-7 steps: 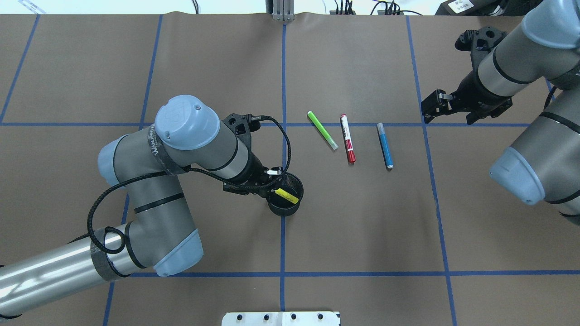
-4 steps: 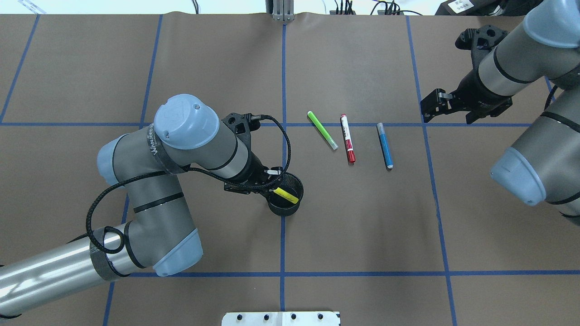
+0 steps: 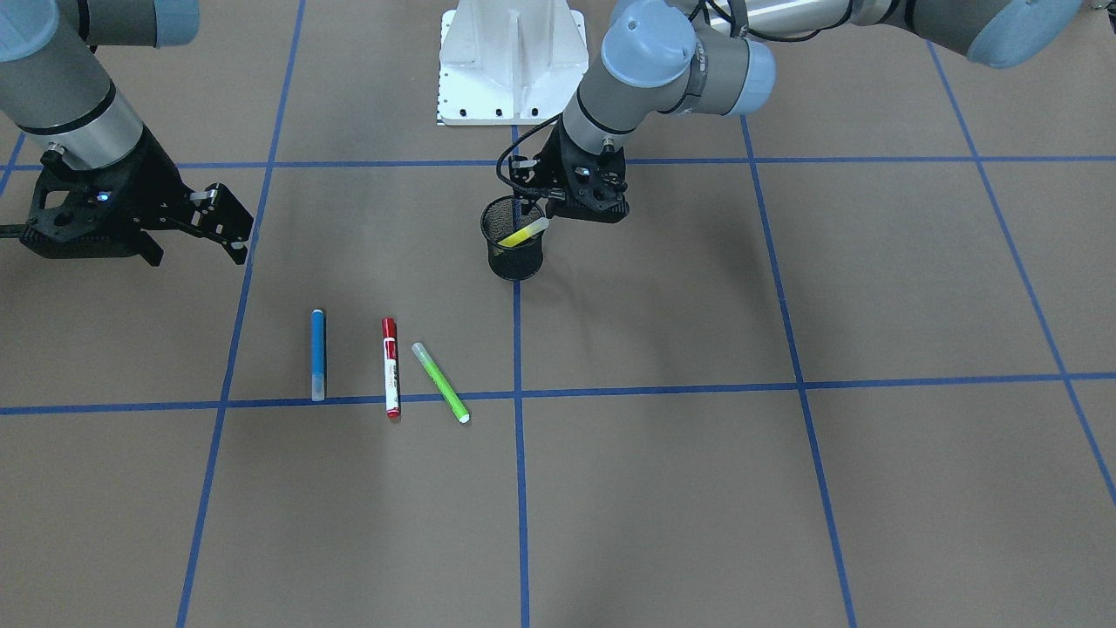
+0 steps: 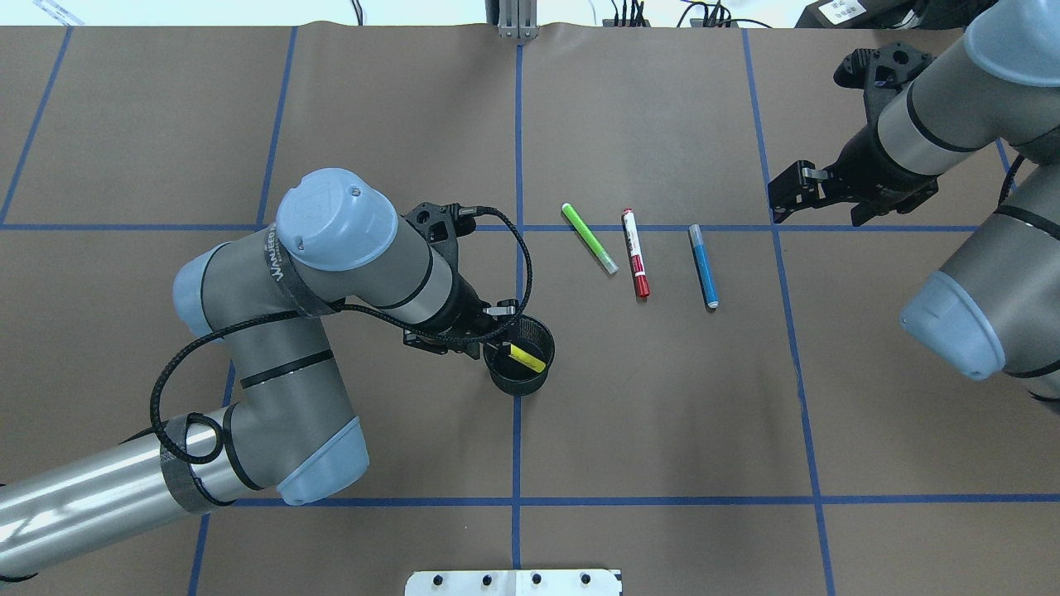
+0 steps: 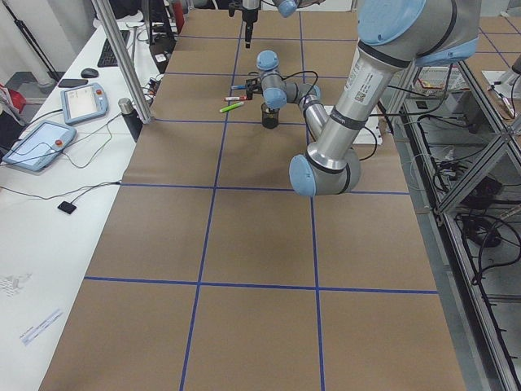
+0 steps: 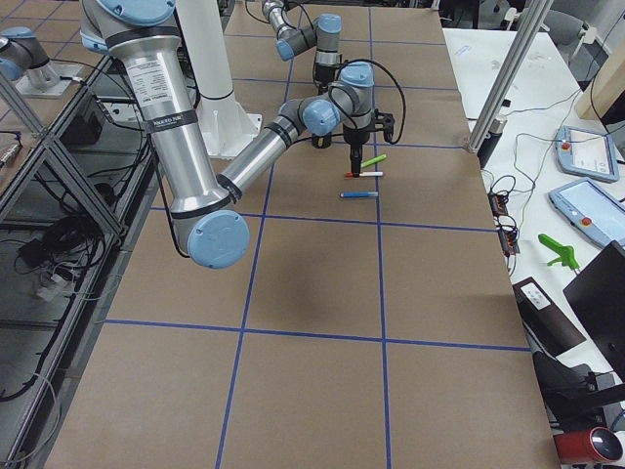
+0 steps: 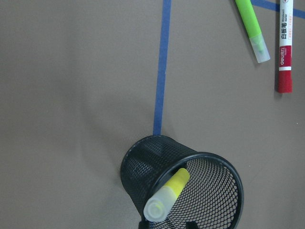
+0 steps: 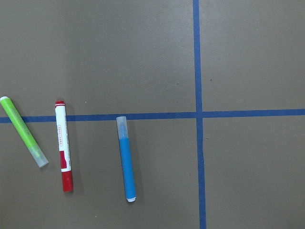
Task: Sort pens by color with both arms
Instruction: 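Lower the left gripper into the cup and close on the yellow highlighter, then lift the yellow highlighter out of the cup with the left gripper, then carry the yellow highlighter beside the green highlighter and lower it, left gripper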
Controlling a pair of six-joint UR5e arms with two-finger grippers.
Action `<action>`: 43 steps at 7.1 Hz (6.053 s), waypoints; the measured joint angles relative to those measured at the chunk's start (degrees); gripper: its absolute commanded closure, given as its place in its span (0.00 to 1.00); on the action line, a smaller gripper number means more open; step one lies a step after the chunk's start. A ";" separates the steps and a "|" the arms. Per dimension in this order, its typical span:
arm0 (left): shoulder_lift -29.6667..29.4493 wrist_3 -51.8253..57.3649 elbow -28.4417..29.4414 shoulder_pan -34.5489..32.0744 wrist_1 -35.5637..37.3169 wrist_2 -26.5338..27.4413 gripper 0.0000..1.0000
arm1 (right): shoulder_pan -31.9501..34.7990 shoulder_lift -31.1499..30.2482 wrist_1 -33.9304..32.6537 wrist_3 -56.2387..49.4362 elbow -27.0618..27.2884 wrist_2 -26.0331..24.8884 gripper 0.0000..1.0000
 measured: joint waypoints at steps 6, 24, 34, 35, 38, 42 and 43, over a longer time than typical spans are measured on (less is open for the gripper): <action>-0.04 -0.05 0.54 -0.24 0.02 1.99 0.64 | 0.00 0.00 -0.03 0.57 0.23 0.02 0.00; -0.43 1.15 -10.87 -7.12 7.89 1.38 1.00 | -0.09 0.04 -0.21 1.33 0.16 -0.57 0.00; -7.22 -1.03 -6.36 1.43 11.69 43.00 1.00 | 0.24 0.15 -0.07 1.30 0.37 -0.49 0.01; -8.92 -2.38 -3.24 3.63 11.43 47.78 1.00 | 0.54 0.23 -0.10 1.30 0.36 -0.39 0.01; -11.67 -4.98 8.28 8.33 7.21 60.15 1.00 | 0.86 0.46 -0.08 1.30 0.37 -0.19 0.01; -14.24 -5.26 16.36 11.89 5.45 68.91 1.00 | 0.90 0.21 0.03 1.30 0.43 -0.28 0.00; -15.40 -5.23 17.74 12.27 5.44 69.82 1.00 | 0.93 0.13 0.00 1.30 0.47 -0.28 0.01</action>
